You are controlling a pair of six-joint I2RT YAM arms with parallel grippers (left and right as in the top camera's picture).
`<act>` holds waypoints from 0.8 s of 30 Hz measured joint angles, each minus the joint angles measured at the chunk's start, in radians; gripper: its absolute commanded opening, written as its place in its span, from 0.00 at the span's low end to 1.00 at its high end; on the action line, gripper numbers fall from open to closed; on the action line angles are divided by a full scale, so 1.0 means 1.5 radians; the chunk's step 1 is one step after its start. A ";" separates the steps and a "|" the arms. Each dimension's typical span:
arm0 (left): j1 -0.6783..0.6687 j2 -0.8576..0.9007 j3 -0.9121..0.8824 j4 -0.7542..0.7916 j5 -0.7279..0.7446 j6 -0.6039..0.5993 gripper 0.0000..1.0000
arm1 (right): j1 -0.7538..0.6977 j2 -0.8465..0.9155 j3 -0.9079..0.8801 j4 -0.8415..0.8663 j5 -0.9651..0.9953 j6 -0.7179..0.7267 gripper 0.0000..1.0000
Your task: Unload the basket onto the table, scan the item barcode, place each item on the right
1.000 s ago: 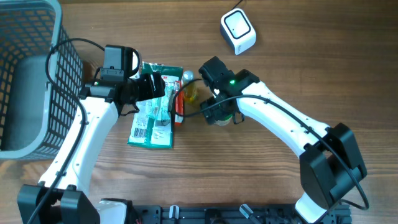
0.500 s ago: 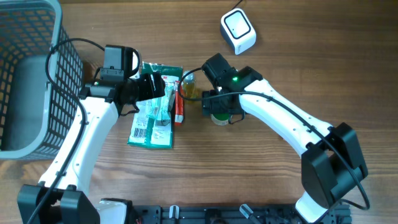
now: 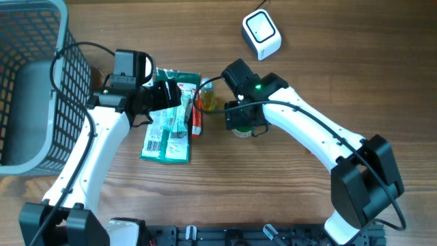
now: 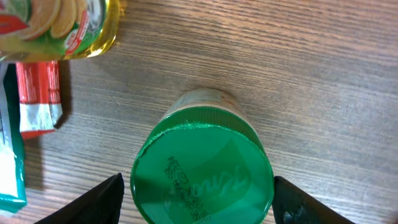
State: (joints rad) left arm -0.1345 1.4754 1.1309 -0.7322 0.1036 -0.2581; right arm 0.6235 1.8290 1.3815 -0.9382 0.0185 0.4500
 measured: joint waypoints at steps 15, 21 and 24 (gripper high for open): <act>0.000 0.000 0.000 0.000 0.000 0.000 1.00 | 0.000 0.000 0.000 -0.009 0.021 0.046 0.69; 0.000 0.000 0.000 0.000 0.000 0.000 1.00 | 0.000 0.000 0.000 -0.012 0.020 0.045 0.71; 0.000 0.000 0.000 0.000 0.000 0.000 1.00 | 0.000 0.000 0.000 -0.013 0.020 0.014 0.84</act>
State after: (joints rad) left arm -0.1345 1.4754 1.1309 -0.7322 0.1036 -0.2581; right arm 0.6235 1.8290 1.3815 -0.9577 0.0490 0.4713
